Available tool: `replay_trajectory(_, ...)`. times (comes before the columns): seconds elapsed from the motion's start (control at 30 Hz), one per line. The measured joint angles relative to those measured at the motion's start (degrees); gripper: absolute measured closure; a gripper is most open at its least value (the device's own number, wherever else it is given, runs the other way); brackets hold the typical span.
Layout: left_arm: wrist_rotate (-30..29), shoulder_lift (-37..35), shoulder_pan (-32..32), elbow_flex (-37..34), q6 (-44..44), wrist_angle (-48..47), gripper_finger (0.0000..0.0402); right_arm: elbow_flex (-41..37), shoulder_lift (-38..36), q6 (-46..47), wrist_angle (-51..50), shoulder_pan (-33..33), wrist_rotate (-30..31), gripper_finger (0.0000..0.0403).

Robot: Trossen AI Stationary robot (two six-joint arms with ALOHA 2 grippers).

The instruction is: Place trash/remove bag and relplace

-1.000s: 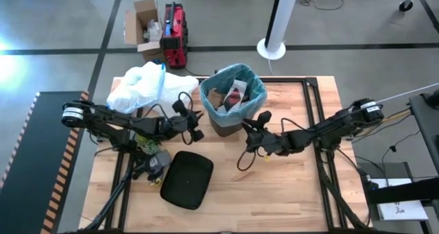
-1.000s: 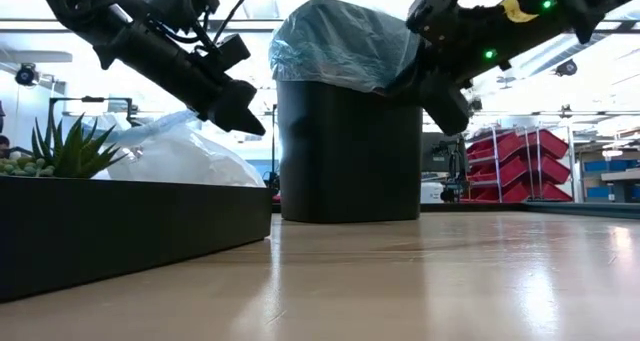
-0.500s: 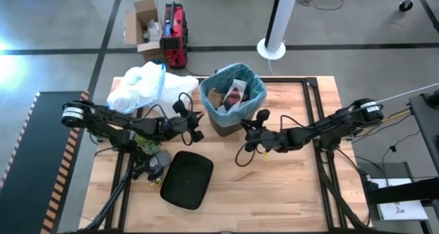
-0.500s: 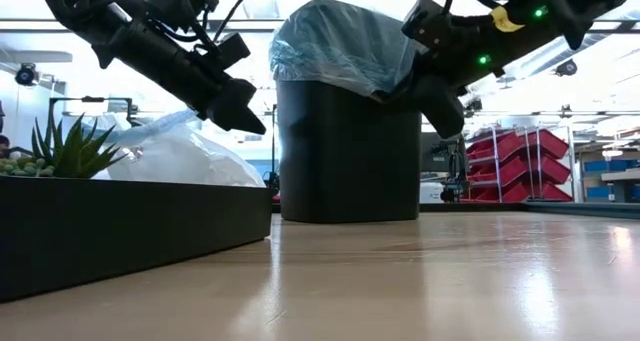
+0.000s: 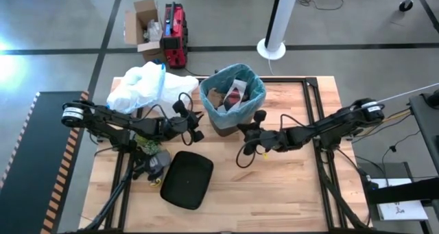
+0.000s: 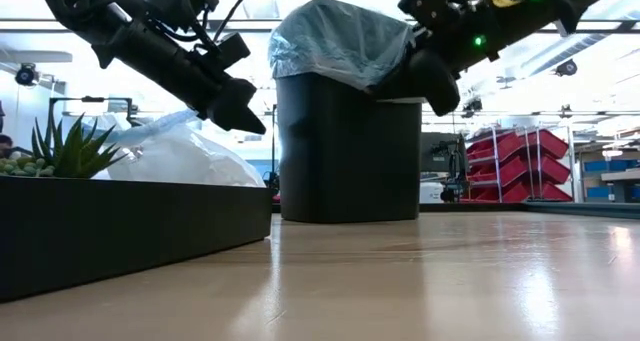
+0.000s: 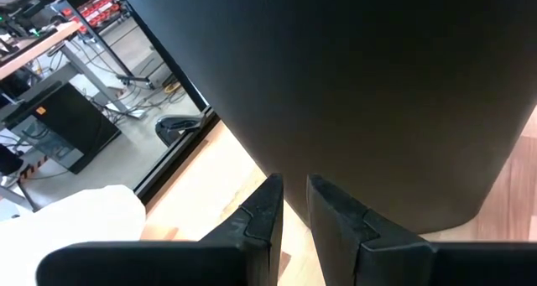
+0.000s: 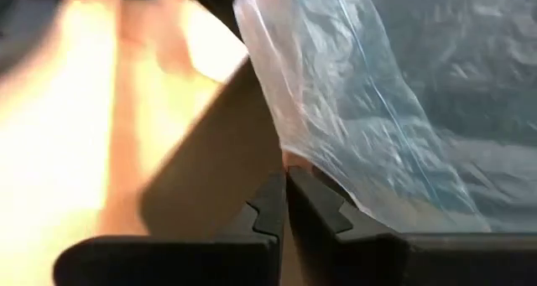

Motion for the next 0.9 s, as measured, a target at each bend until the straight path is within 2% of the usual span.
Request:
replay_trajectory(0.23, 0.0, 0.0, -0.6, 0.0, 0.0, 0.0, 0.0359, 4.2, -1.2, 10.5, -8.8, 0.2, -12.5, 0.0402)
replay_trajectory(0.4, 0.0, 0.0, -1.1, 0.0, 0.0, 0.0, 0.0359, 6.1, -4.1, 13.7, -10.7, 0.2, -22.5, 0.0403)
replay_trajectory(0.57, 0.0, 0.0, -1.1, 0.0, 0.0, 0.1, 0.0359, 7.9, -9.5, 14.7, -11.6, 0.2, -28.9, 0.0403)
replay_trajectory(0.73, 0.0, 0.0, -1.2, 0.0, 0.0, 0.3, 0.0359, 8.9, -15.6, 13.3, -11.8, 0.2, -28.4, 0.0403)
replay_trajectory(0.9, 0.0, 0.0, -1.7, 0.0, 0.0, 0.4, 0.0359, 8.6, -17.5, 8.3, -13.2, 3.3, -17.6, 0.0403)
